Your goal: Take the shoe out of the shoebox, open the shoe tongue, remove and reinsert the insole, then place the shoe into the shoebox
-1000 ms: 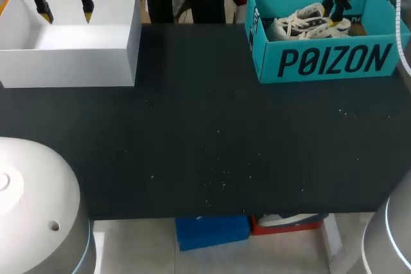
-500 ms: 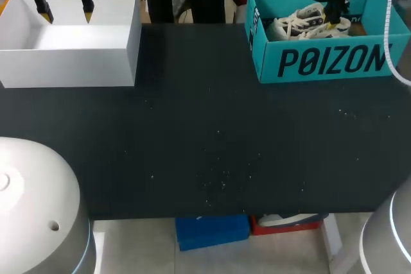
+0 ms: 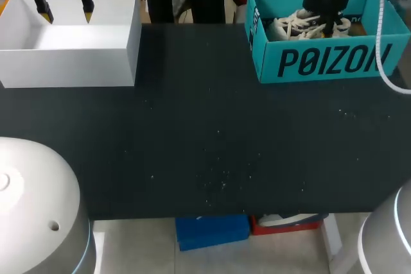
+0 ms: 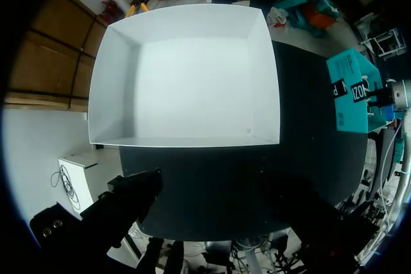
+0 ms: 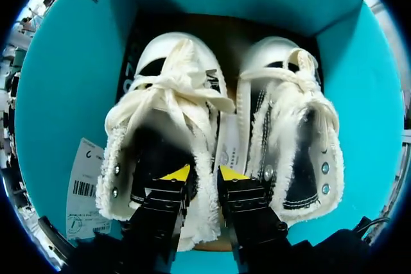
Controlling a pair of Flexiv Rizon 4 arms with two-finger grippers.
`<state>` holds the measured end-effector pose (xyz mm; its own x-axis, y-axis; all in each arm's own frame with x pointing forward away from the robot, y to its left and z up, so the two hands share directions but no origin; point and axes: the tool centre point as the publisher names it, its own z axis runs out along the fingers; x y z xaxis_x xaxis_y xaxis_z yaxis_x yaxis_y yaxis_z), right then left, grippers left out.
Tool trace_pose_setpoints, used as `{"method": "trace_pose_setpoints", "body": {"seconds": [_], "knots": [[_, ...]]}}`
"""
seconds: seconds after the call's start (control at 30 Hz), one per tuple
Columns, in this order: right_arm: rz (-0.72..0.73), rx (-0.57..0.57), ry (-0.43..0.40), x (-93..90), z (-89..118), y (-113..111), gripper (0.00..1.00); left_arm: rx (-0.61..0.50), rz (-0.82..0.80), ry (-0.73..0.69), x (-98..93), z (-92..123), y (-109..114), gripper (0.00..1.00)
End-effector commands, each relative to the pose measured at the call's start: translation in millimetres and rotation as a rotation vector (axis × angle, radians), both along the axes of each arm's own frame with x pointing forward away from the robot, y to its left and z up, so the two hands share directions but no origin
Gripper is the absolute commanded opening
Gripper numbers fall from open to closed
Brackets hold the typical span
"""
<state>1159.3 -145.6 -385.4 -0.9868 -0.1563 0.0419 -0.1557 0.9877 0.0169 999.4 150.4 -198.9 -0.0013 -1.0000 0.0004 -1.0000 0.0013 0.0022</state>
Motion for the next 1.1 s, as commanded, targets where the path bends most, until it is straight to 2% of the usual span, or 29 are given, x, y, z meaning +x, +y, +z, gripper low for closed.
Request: {"method": "trace_pose_setpoints", "body": {"seconds": [0.03, 0.23, 0.33, 0.4, 0.43, 0.63, 0.73, 0.9, 1.1], "knots": [[-0.005, -0.001, 0.018, 2.0, -12, 1, 0.24, 0.000, 0.000, -0.001, 0.3, 0, 0, 1.00], [-0.020, -0.008, 0.038, -2.6, -22, -2, 0.25, 0.000, 0.000, -0.001, 0.3, 0, 0, 1.00], [-0.023, -0.011, 0.039, -2.6, -23, -2, 0.23, 0.000, 0.000, -0.001, 0.3, 0, 0, 1.00], [-0.029, -0.018, 0.036, -2.0, -24, -3, 0.03, 0.000, 0.000, -0.001, 0.3, 0, 0, 1.00], [-0.031, -0.019, 0.036, -1.9, -24, -4, 0.00, 0.000, 0.000, -0.001, 0.3, 0, 0, 1.00], [-0.037, -0.027, 0.033, -4.2, -13, -5, 0.00, 0.000, 0.000, -0.001, 0.3, 0, 0, 1.00], [-0.033, -0.043, 0.029, -5.3, 0, -6, 0.00, 0.000, 0.000, -0.001, 0.3, 0, 0, 1.00], [-0.045, -0.080, 0.024, -3.2, 38, -7, 0.00, 0.000, 0.000, -0.001, 0.3, 0, 0, 1.00], [-0.080, -0.097, 0.026, 1.6, 96, -12, 0.00, 0.000, 0.000, -0.001, 0.3, 0, 0, 1.00]]}}
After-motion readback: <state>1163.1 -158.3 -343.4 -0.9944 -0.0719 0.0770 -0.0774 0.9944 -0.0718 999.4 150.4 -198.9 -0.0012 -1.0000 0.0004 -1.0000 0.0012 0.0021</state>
